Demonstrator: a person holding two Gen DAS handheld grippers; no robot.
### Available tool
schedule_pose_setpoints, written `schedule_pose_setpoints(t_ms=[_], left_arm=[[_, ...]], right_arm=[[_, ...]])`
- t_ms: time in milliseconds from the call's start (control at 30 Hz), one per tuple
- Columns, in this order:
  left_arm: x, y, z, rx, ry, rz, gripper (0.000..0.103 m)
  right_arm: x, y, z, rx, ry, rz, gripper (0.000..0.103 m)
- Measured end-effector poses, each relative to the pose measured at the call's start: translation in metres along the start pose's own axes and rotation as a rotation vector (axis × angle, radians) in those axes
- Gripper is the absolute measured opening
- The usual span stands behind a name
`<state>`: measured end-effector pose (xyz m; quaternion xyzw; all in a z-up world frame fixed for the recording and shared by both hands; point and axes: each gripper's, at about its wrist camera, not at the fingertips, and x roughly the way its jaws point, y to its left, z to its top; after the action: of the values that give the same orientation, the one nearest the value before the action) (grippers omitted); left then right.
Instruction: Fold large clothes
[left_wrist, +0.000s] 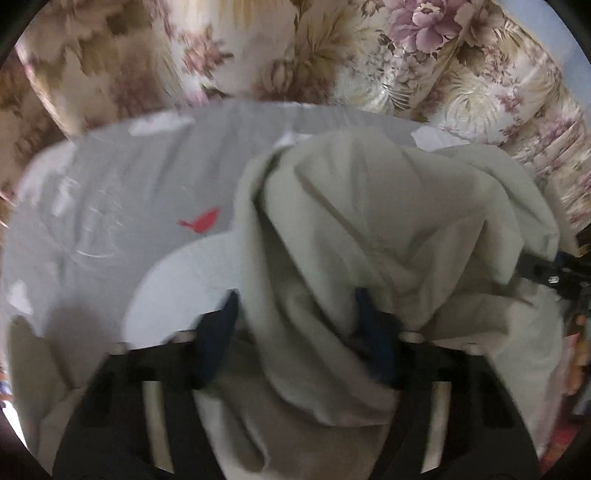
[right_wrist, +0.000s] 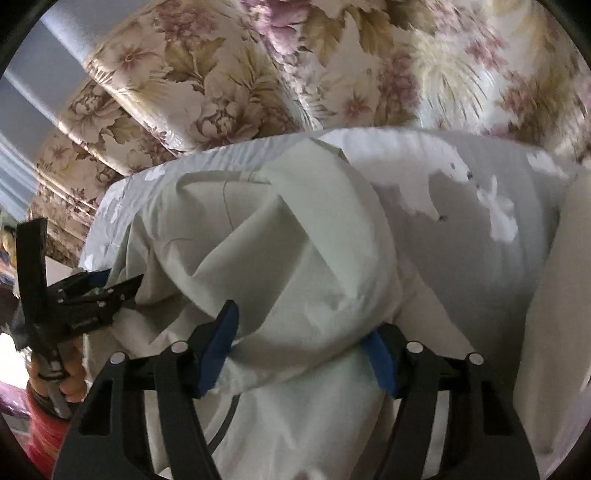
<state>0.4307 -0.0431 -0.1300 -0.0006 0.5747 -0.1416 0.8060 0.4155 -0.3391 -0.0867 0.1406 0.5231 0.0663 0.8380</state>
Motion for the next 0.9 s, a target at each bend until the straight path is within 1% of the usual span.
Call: schedule_pose_setpoints(t_ms=[33, 67, 100, 167, 200, 233, 300, 333, 367, 400, 433, 467, 500, 533, 567, 600, 633, 667, 700, 733, 767, 833, 867, 900], left_arm=[[0.002, -0.001, 0.001, -0.004, -0.001, -0.006, 0.039], [0.001, -0.002, 0.003, -0.002, -0.017, 0.0, 0.029], [0.0, -0.003, 0.003, 0.007, -0.033, 0.002, 0.019], [-0.009, -0.008, 0.007, 0.037, -0.097, 0.017, 0.013], [-0.016, -0.012, 0.01, 0.054, -0.15, 0.04, 0.012], [-0.022, -0.015, 0.015, 0.066, -0.204, 0.074, 0.011], [-0.034, -0.023, 0.028, 0.089, -0.323, 0.165, 0.011], [-0.036, -0.027, 0.036, 0.092, -0.357, 0.197, 0.011], [-0.038, -0.031, 0.045, 0.092, -0.383, 0.226, 0.012], [-0.036, -0.038, 0.059, 0.101, -0.397, 0.262, 0.015], [-0.032, -0.04, 0.069, 0.111, -0.385, 0.286, 0.018], [-0.025, -0.042, 0.08, 0.118, -0.364, 0.317, 0.024], [-0.019, -0.039, 0.089, 0.111, -0.343, 0.343, 0.033], [-0.013, -0.033, 0.098, 0.084, -0.31, 0.372, 0.041], [-0.013, -0.028, 0.1, 0.064, -0.294, 0.387, 0.06], [-0.015, -0.019, 0.102, 0.039, -0.28, 0.397, 0.075], [-0.021, -0.01, 0.099, 0.033, -0.286, 0.385, 0.08], [-0.028, -0.005, 0.096, 0.03, -0.299, 0.373, 0.089], [-0.036, 0.002, 0.093, 0.028, -0.313, 0.364, 0.098], [-0.048, 0.013, 0.088, 0.022, -0.326, 0.353, 0.099], [-0.058, 0.019, 0.085, 0.018, -0.337, 0.331, 0.1], [-0.073, 0.029, 0.084, 0.021, -0.358, 0.301, 0.1], [-0.075, 0.033, 0.086, 0.013, -0.359, 0.306, 0.1], [-0.073, 0.036, 0.092, -0.018, -0.333, 0.326, 0.1]], right_arm=[[0.002, 0.005, 0.002, -0.036, -0.005, -0.003, 0.046], [0.002, 0.01, 0.004, -0.063, -0.012, -0.005, 0.037], [-0.003, 0.018, 0.005, -0.105, -0.04, -0.016, 0.033], [-0.015, 0.031, 0.011, -0.184, -0.109, -0.065, 0.029], [-0.026, 0.041, 0.014, -0.248, -0.182, -0.139, 0.027], [-0.032, 0.047, 0.018, -0.284, -0.231, -0.187, 0.026], [-0.042, 0.055, 0.031, -0.328, -0.335, -0.284, 0.026], [-0.043, 0.059, 0.042, -0.342, -0.39, -0.334, 0.026], [-0.042, 0.06, 0.049, -0.336, -0.406, -0.349, 0.026], [-0.039, 0.06, 0.059, -0.323, -0.418, -0.364, 0.026], [-0.032, 0.056, 0.073, -0.292, -0.417, -0.381, 0.026], [-0.023, 0.049, 0.086, -0.253, -0.399, -0.386, 0.027], [-0.018, 0.044, 0.092, -0.229, -0.378, -0.372, 0.029], [-0.013, 0.033, 0.099, -0.186, -0.34, -0.317, 0.031], [-0.012, 0.026, 0.1, -0.156, -0.318, -0.279, 0.035], [-0.017, 0.017, 0.099, -0.123, -0.305, -0.233, 0.037], [-0.028, 0.009, 0.095, -0.092, -0.306, -0.167, 0.039], [-0.04, 0.003, 0.089, -0.075, -0.31, -0.115, 0.042], [-0.052, -0.002, 0.083, -0.067, -0.314, -0.073, 0.042], [-0.068, -0.006, 0.074, -0.065, -0.323, -0.041, 0.042], [-0.08, -0.008, 0.066, -0.068, -0.328, -0.01, 0.045], [-0.098, -0.013, 0.053, -0.05, -0.32, 0.088, 0.059], [-0.098, -0.015, 0.053, -0.024, -0.298, 0.129, 0.074], [-0.095, -0.016, 0.056, -0.005, -0.286, 0.132, 0.087]])
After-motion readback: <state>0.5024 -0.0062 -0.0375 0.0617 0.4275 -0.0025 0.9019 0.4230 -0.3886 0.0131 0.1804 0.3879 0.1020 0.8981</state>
